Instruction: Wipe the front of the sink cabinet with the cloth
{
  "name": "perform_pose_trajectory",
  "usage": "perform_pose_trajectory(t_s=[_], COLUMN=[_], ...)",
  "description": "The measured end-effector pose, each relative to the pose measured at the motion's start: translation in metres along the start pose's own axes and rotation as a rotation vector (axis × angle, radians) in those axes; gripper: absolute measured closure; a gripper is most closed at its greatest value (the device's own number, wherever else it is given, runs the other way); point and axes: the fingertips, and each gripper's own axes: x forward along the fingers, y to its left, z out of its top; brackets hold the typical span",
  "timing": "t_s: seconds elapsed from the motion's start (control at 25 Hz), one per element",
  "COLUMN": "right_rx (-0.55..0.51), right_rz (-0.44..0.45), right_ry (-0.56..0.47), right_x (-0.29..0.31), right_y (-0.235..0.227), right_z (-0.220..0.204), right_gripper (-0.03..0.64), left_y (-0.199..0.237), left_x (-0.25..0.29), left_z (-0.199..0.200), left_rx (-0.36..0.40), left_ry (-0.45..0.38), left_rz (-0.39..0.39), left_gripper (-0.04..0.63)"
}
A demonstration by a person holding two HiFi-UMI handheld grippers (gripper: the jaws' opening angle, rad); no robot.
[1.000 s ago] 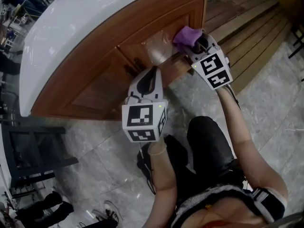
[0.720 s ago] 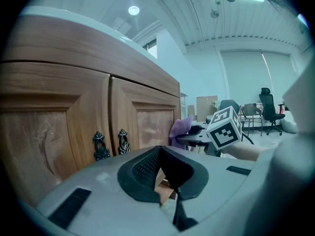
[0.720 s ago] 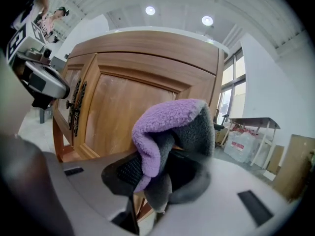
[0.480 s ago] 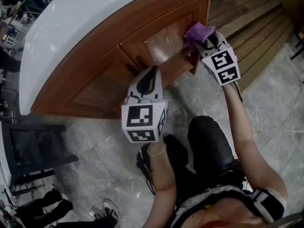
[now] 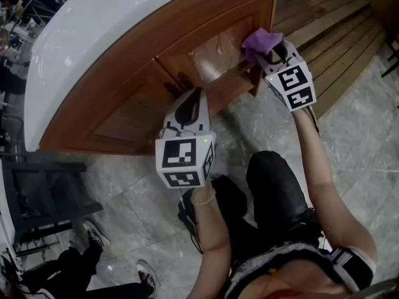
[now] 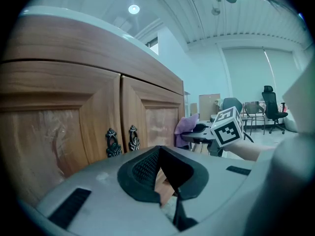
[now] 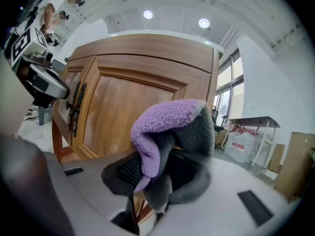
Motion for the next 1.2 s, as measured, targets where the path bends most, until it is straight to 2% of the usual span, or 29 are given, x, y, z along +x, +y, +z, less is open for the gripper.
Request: perform_pose_trajectory(t_s=[0.36,0.8,1.08,1.2], right_rx=[-0.010,0.003,-0.008,-0.022], right_rz=[-0.019,0.274,0.343,0.344], right_ry=[0.035,-0.014,-0.004,-0.002], right_x=[-0.003,-0.018,-0.006,-0.001], right_y=[0.008,0.130,0.177,0.185], right_z=[-0.003,0.017,0.013,0.012], right_gripper=[0.446,0.446,0.446,0.446], left_y=[0.009,0.025,0.024,0.026], left_x=[-0.008,-0.014,-0.012,-0.012], left_z=[0.000,-0.002,-0.001,-0.003], left_rx=[-0.014,-0.038,-0.042,-0.042], left_ry=[-0.007,-0.013,-0.020,-0.019], left_rz=[0.033,0.068,0.057,0.061], left_gripper=[0.598,0.597,0.598,0.598])
